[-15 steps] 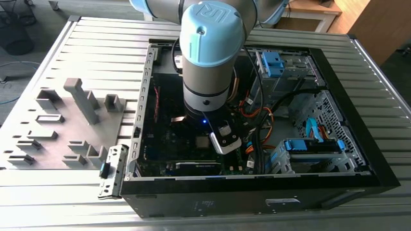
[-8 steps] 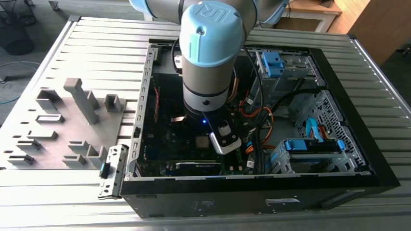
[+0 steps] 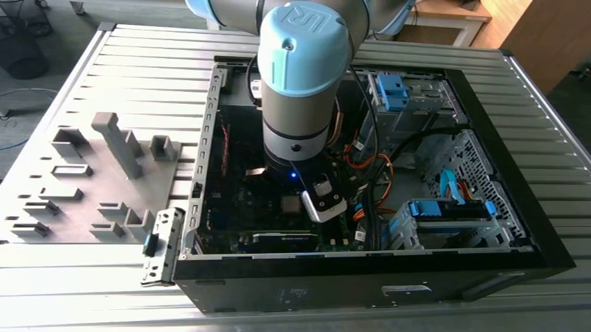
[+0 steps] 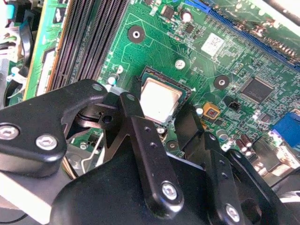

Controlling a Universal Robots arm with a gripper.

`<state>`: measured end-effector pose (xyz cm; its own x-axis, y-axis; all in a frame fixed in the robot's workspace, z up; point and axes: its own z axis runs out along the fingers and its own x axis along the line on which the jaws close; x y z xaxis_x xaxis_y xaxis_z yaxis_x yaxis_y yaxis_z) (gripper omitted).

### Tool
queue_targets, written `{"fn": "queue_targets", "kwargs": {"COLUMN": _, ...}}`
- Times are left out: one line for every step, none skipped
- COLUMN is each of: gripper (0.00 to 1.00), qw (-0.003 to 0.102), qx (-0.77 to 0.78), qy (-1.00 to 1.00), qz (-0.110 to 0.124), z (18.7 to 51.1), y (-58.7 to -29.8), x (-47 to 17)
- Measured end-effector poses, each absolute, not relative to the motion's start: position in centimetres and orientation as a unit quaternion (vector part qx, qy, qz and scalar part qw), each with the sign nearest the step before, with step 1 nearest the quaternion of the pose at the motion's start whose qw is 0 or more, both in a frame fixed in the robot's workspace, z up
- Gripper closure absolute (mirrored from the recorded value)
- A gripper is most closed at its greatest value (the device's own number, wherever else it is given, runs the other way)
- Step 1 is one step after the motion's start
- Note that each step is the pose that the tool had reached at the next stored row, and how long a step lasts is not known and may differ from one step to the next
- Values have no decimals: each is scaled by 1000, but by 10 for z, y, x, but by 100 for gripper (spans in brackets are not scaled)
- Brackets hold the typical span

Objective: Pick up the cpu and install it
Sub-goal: 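Place the cpu into insertion slot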

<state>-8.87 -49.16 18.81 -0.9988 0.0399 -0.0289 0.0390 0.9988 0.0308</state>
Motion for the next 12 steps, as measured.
{"fn": "queue_targets", "kwargs": {"gripper": 46, "qw": 15, "qx": 20, "qy": 1000, "qz": 15, "z": 188, "y": -492, "x": -89}}
{"fn": "queue_targets", "kwargs": {"gripper": 46, "qw": 15, "qx": 20, "qy": 1000, "qz": 15, "z": 188, "y": -492, "x": -89}}
{"fn": "queue_targets", "kwargs": {"gripper": 46, "qw": 15, "qx": 20, "qy": 1000, "qz": 15, "z": 188, "y": -492, "x": -89}}
{"fn": "queue_targets", "kwargs": {"gripper": 47, "qw": 15, "qx": 20, "qy": 1000, "qz": 15, "z": 188, "y": -492, "x": -89}}
{"fn": "queue_targets", "kwargs": {"gripper": 47, "qw": 15, "qx": 20, "qy": 1000, "qz": 15, "z": 188, "y": -492, "x": -89}}
{"fn": "queue_targets", "kwargs": {"gripper": 50, "qw": 15, "qx": 20, "qy": 1000, "qz": 15, "z": 188, "y": -492, "x": -89}}
{"fn": "queue_targets", "kwargs": {"gripper": 50, "qw": 15, "qx": 20, "qy": 1000, "qz": 15, "z": 188, "y": -492, "x": -89}}
{"fn": "queue_targets", "kwargs": {"gripper": 50, "qw": 15, "qx": 20, "qy": 1000, "qz": 15, "z": 188, "y": -492, "x": -89}}
{"fn": "queue_targets", "kwargs": {"gripper": 50, "qw": 15, "qx": 20, "qy": 1000, "qz": 15, "z": 188, "y": -492, "x": -89}}
{"fn": "queue_targets", "kwargs": {"gripper": 50, "qw": 15, "qx": 20, "qy": 1000, "qz": 15, "z": 188, "y": -492, "x": -89}}
{"fn": "queue_targets", "kwargs": {"gripper": 50, "qw": 15, "qx": 20, "qy": 1000, "qz": 15, "z": 188, "y": -492, "x": -89}}
{"fn": "queue_targets", "kwargs": {"gripper": 50, "qw": 15, "qx": 20, "qy": 1000, "qz": 15, "z": 188, "y": -492, "x": -89}}
